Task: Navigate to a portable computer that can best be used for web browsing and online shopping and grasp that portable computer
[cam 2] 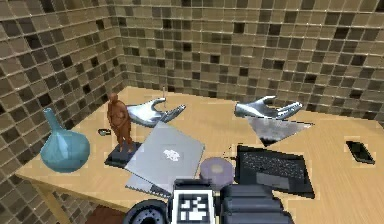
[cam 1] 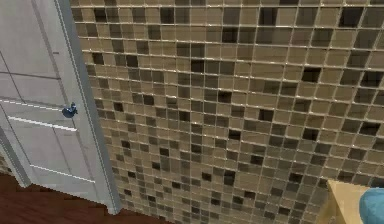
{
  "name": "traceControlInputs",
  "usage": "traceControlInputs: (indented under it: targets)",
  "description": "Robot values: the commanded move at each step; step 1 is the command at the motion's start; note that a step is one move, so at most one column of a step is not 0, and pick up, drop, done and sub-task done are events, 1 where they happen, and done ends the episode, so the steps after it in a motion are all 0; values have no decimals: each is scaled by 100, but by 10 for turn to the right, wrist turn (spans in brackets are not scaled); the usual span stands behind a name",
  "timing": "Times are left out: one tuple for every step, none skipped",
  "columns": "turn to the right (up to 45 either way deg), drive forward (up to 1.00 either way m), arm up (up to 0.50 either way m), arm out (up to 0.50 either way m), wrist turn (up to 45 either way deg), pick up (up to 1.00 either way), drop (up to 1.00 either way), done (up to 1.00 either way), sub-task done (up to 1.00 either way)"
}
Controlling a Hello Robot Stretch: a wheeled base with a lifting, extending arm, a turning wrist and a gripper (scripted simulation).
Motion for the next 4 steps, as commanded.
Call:
traceControlInputs:
  targets:
    - [0,0,0,14,0,0,0,0,0]
    - [0,0,0,0,450,0,0,0,0]
    - [0,0,0,0,450,0,0,0,0]
    - [0,0,0,0,450,0,0,0,0]
